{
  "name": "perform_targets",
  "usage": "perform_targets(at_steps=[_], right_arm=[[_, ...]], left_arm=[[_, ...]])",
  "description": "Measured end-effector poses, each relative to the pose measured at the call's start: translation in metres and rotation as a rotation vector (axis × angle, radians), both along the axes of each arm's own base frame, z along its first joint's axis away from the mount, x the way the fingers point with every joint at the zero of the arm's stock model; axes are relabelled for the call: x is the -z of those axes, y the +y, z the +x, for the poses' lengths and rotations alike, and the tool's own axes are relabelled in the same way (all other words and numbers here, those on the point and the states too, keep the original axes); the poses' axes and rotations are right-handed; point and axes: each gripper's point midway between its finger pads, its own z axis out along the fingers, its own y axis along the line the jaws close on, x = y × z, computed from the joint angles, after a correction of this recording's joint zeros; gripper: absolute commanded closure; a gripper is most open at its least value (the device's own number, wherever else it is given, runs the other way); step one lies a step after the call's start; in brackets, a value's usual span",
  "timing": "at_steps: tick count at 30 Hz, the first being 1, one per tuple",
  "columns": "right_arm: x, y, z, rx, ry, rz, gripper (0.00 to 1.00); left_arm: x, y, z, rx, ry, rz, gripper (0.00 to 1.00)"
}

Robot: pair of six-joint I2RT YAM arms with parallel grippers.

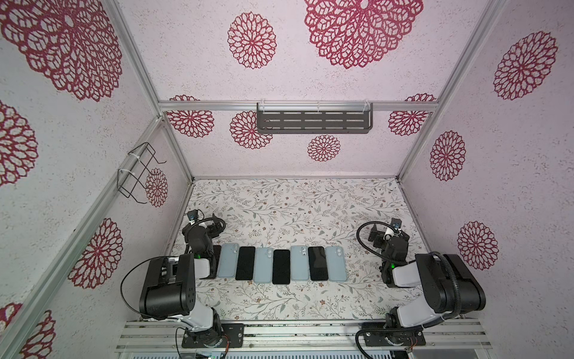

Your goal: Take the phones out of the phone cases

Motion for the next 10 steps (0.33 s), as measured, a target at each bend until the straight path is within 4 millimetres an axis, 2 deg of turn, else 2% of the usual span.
perform_targets(at_steps=[5, 10], right_arm=[[-0.0004, 0.0057, -0.0009, 0.007, 0.000, -0.011, 0.01], [-0.0008, 0.0021, -0.0016, 0.026, -0.001, -0.013, 0.01]], left_arm=[[0.0016, -0.0012, 0.0001, 0.007, 0.005, -0.005, 0.03], [0.0023, -0.0022, 0.0000, 0.012, 0.007, -0.007, 0.03]])
